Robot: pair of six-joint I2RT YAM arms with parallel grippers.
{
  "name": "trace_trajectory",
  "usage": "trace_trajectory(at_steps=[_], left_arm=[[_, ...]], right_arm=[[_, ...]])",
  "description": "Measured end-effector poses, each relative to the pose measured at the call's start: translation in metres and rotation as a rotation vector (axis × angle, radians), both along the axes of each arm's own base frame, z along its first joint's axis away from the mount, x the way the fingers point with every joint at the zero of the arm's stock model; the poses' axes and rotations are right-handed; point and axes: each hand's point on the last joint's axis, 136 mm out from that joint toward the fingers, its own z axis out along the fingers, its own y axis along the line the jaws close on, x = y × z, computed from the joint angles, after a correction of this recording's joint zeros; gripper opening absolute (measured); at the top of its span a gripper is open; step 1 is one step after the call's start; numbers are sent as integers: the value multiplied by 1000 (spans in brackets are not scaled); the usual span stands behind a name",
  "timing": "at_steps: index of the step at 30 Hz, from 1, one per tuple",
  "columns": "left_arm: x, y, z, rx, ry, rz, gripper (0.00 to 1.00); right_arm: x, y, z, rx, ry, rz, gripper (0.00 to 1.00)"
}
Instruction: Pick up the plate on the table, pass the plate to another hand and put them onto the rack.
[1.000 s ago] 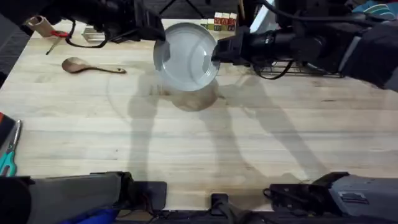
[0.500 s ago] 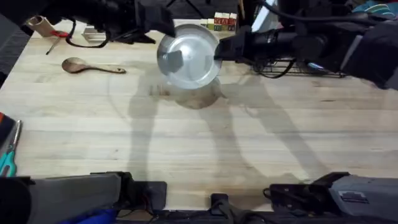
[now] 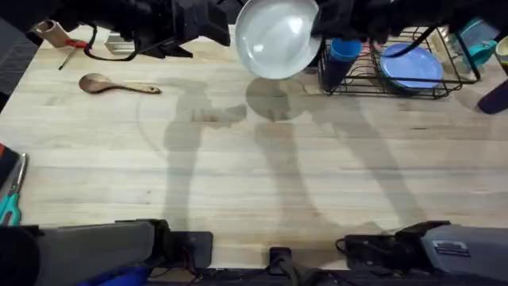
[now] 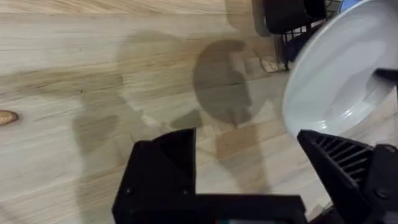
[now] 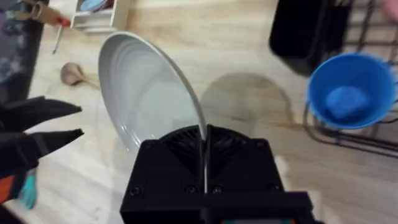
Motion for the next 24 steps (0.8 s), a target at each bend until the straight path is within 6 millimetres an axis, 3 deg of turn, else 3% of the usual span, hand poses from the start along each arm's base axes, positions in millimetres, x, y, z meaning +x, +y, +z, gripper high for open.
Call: trace_trajectory(at_steps=[3, 14, 24], left_arm=[[0, 1, 0, 4, -1, 3, 995], [1, 2, -1, 11, 0, 7, 995], [1, 2, -1, 14, 0, 8, 995]], right_arm=[[7, -24, 16, -66, -59, -55, 29], [3, -110, 70, -184, -253, -190, 29], [14, -173, 103, -448, -463, -180, 29]])
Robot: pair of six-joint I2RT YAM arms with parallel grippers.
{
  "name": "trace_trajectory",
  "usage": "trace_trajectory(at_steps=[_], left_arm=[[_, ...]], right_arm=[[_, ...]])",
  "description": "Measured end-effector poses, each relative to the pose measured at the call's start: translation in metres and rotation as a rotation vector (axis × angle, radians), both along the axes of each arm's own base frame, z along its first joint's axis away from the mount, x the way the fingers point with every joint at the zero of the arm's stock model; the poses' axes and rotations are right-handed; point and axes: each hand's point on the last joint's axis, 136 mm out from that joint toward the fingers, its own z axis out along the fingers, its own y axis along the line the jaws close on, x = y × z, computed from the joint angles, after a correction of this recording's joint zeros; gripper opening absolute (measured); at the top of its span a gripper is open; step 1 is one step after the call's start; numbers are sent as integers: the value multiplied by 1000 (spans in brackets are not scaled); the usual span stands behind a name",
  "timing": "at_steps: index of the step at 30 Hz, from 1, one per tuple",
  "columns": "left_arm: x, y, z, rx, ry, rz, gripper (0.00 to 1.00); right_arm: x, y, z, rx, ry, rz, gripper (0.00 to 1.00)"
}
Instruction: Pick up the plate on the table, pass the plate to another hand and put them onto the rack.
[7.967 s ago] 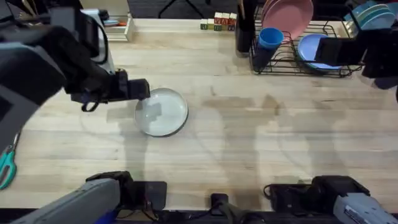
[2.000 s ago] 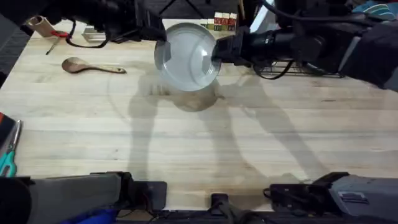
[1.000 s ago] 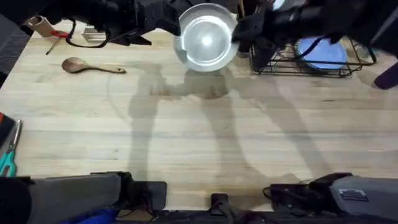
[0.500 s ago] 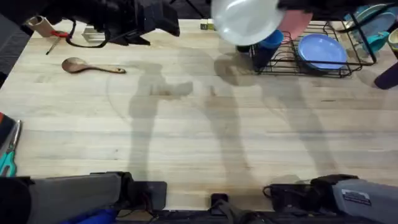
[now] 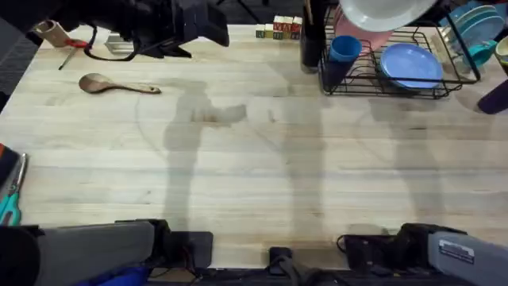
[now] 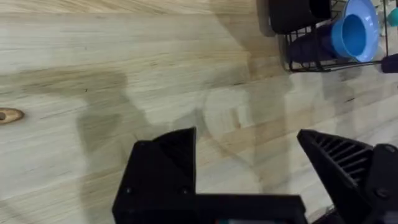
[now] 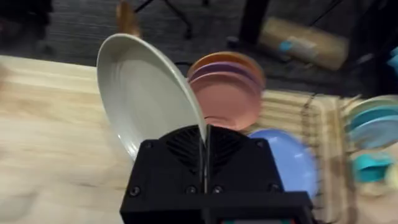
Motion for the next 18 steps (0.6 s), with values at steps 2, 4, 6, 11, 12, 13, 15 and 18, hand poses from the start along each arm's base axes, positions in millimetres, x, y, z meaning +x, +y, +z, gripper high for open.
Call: trace_trajectory(at_steps=[2, 4, 6, 11, 12, 13, 15, 18], left_arm=[[0, 0, 0, 0, -1, 0, 995], [0, 0, 0, 0, 0, 0, 995], [0, 0, 0, 0, 0, 0, 995], [0, 0, 0, 0, 0, 0, 995], [0, 0, 0, 0, 0, 0, 995], [0, 0, 0, 0, 0, 0, 995], [0, 0, 0, 0, 0, 0, 995], [0, 0, 0, 0, 0, 0, 995]], right_arm=[[2, -10, 4, -68, -25, 5, 29], [3, -16, 8, -141, -45, 18, 29], [4, -21, 11, -218, -64, 37, 29], [7, -25, 19, -443, -111, 113, 29], [7, -25, 20, -497, -116, 135, 29], [7, -25, 20, -549, -121, 156, 29], [7, -25, 20, -634, -127, 189, 29], [7, -25, 21, -753, -135, 237, 29]])
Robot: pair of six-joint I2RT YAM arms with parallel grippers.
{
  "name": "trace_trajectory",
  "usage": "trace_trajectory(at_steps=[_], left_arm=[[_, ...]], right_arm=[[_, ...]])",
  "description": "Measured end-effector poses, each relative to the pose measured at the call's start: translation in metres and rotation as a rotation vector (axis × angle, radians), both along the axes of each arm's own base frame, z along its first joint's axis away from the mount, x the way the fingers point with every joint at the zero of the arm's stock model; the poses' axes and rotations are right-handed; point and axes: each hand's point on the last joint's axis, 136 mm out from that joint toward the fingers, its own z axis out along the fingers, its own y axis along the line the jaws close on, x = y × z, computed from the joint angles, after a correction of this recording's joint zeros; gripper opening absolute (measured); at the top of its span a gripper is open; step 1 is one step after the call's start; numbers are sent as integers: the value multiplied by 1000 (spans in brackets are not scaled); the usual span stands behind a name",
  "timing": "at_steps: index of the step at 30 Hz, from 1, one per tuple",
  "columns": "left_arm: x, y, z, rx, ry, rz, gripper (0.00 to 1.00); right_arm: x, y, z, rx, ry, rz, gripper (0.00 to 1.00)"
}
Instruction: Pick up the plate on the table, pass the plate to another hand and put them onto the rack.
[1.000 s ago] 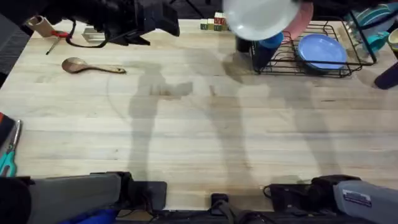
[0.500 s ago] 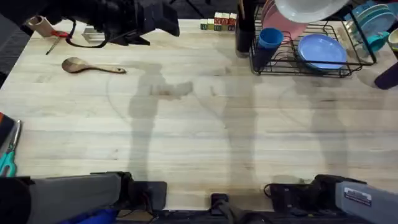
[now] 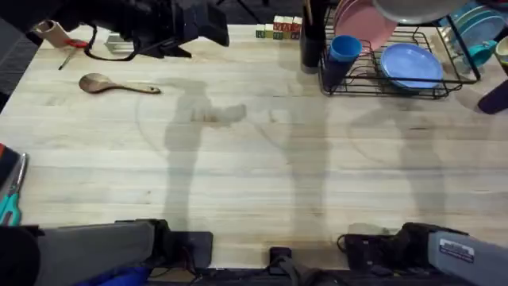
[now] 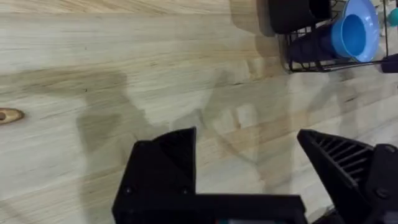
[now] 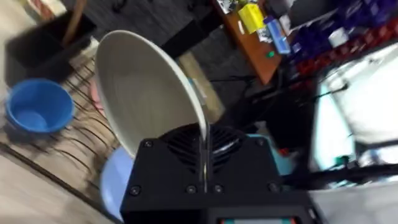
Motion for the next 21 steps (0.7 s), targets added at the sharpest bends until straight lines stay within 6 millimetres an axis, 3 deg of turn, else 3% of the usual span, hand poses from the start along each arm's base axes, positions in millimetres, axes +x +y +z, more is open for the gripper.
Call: trace_trajectory(at_steps=[11, 16, 21], left_arm=[[0, 0, 0, 0, 0, 0, 996], [0, 0, 0, 0, 0, 0, 995], [0, 0, 0, 0, 1, 0, 995]], right_arm=[[16, -11, -28, -253, 69, 50, 28], [17, -12, -67, -322, 199, 108, 28], [24, -13, -86, -361, 245, 140, 28]])
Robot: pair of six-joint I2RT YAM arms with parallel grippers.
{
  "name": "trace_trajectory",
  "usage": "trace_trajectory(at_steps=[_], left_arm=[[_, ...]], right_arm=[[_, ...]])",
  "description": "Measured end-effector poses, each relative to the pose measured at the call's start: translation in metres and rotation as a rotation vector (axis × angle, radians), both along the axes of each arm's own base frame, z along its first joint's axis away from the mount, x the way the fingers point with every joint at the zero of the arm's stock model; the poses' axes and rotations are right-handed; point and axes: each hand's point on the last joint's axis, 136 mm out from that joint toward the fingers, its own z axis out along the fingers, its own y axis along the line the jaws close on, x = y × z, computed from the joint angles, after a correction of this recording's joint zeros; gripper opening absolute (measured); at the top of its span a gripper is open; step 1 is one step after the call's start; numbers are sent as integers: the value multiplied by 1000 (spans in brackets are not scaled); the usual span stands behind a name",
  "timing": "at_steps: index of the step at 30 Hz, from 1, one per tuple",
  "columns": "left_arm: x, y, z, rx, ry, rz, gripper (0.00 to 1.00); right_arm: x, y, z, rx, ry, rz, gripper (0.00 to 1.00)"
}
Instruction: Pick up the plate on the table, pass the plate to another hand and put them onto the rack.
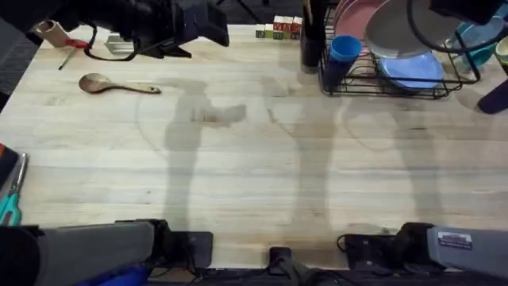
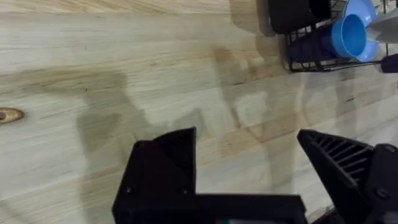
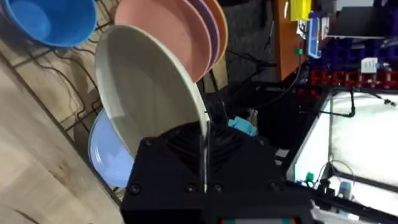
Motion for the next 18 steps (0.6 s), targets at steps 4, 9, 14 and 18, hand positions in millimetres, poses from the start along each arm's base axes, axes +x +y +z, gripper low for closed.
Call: trace_trajectory(at_steps=[4, 9, 14, 18], left_arm=[[0, 0, 0, 0, 0, 0, 995], [0, 0, 0, -1, 1, 2, 995], [0, 0, 0, -5, 5, 7, 995], [0, 0, 0, -6, 7, 10, 995]], right_arm=[[7, -2, -14, -42, 32, 28, 27], [25, -7, -25, -88, 20, 44, 27], [38, -8, -29, -100, -3, 53, 27], [42, -1, -33, -83, -8, 94, 26]])
